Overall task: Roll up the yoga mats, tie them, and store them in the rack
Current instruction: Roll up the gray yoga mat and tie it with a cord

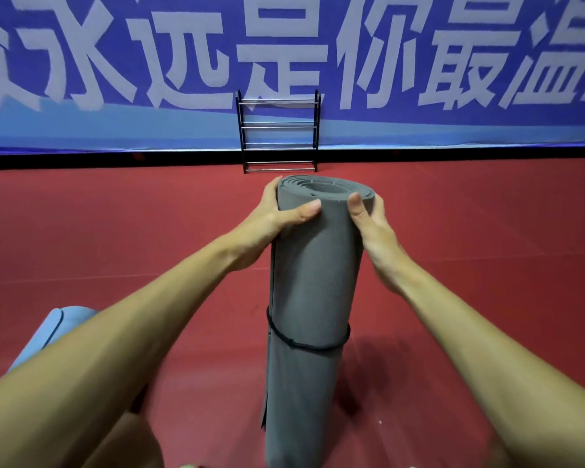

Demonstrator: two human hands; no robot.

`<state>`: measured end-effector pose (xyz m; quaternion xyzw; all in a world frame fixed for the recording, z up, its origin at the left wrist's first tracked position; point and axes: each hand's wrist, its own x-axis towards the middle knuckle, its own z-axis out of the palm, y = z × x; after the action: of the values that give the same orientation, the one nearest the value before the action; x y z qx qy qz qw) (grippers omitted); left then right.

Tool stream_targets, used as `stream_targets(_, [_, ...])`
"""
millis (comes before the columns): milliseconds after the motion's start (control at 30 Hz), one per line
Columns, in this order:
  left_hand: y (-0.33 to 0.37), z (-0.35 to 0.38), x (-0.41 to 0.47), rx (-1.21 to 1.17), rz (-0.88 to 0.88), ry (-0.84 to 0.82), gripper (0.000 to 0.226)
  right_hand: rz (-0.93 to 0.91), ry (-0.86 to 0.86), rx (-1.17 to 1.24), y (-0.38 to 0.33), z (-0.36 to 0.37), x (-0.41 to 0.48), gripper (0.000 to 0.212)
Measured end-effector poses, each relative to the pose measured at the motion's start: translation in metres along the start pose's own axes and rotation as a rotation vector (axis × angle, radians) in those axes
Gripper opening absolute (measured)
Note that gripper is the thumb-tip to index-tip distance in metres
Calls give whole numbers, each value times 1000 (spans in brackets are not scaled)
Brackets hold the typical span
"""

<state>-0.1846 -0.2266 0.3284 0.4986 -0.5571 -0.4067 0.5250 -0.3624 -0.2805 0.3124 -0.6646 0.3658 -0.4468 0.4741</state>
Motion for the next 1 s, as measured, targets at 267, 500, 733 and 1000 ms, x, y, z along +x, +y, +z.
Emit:
stream_targets(267, [-53,-37,114,138,-29,226,84,38,-48,-13,57,20,124,103])
stream_targets(500, [-68,-55,186,102,-168,56,58,120,25,38,86,38,190,88])
stream_targets(733, [75,-108,209,85,-254,117,92,98,-121,-36,-59,17,245,92])
stream_targets(1000, [356,-221,276,273,-172,-68,106,4,-278,-165,-339,26,357,96])
